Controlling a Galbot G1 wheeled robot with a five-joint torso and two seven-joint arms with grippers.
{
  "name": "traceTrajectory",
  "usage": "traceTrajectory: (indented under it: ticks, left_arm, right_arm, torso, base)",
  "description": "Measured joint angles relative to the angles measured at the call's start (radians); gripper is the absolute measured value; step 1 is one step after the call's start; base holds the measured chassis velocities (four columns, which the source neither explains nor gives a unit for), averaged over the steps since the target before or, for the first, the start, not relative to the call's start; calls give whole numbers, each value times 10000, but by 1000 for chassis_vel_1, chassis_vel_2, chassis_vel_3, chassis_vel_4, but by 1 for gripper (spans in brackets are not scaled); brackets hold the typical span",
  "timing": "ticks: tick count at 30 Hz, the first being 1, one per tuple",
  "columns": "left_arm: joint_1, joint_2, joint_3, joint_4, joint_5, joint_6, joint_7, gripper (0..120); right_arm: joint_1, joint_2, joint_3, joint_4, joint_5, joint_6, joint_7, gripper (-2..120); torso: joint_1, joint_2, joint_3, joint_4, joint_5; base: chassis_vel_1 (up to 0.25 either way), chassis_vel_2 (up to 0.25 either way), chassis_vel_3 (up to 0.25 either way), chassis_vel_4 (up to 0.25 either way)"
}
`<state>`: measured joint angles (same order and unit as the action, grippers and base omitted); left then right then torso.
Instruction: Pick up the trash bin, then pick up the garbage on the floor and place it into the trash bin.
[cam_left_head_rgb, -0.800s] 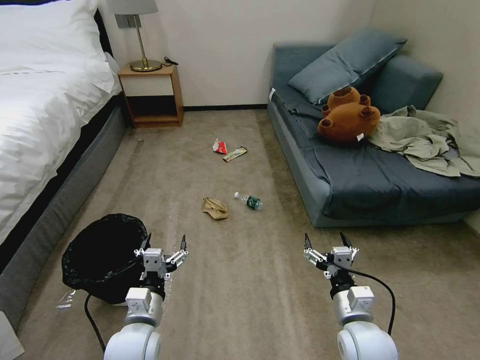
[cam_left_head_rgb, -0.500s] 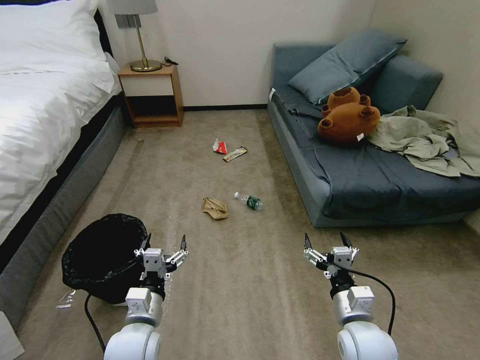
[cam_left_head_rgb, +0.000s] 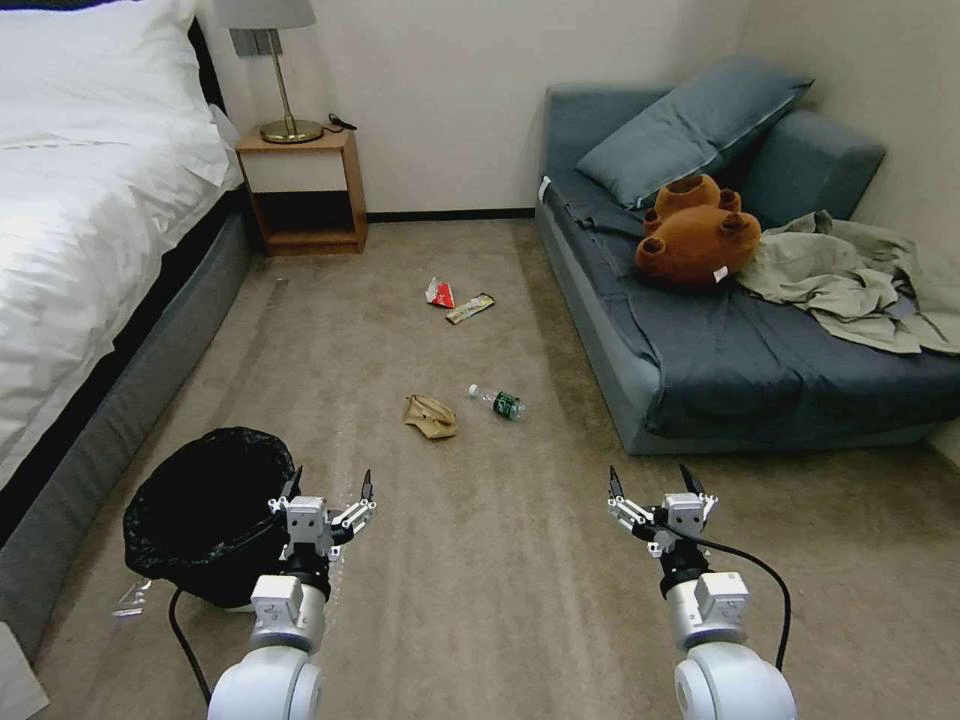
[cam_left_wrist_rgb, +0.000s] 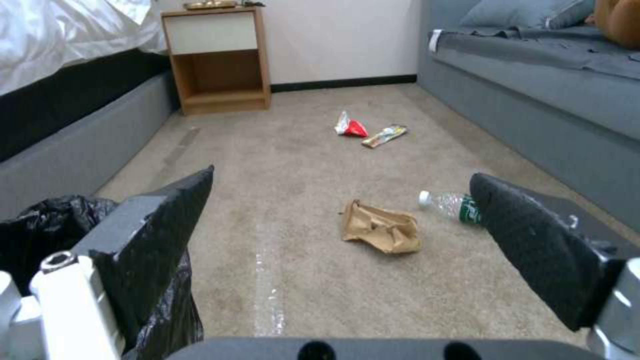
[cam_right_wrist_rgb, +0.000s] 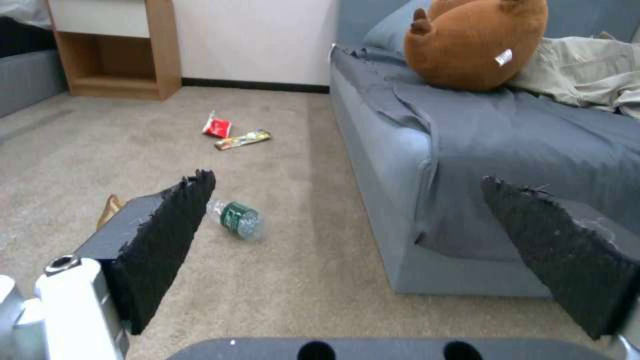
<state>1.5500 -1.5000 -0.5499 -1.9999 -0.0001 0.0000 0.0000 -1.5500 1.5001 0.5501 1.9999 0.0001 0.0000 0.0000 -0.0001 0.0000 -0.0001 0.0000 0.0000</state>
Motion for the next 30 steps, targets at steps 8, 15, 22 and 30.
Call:
traceTrajectory:
  ticks: [8, 15, 22, 30]
  left_arm:
    - [0, 0, 0, 0, 0, 0, 0, 100]
    - [-36, 115, -111, -42, -189, 85, -50, 100]
    - [-415, 1152, -1237, -607, -1802, 949, -701, 100]
    - [-853, 2352, -2521, -1254, -3691, 1976, -1433, 100]
  right_arm:
    - [0, 0, 0, 0, 0, 0, 0, 100]
    - [33, -47, -4, 12, 79, -18, 16, 100]
    - [646, -1042, -23, 404, 1566, -629, 654, 100]
    - [1429, -2311, -49, 906, 3462, -1416, 1471, 100]
  torso:
    - [0, 1, 0, 0, 0]
    - [0, 0, 1, 0, -3]
    - [0, 1, 1, 0, 1]
    - [0, 0, 1, 1, -1]
  base:
    - [0, 0, 0, 0]
    - [0, 0, 0, 0]
    - [0, 0, 0, 0]
    - [0, 0, 0, 0]
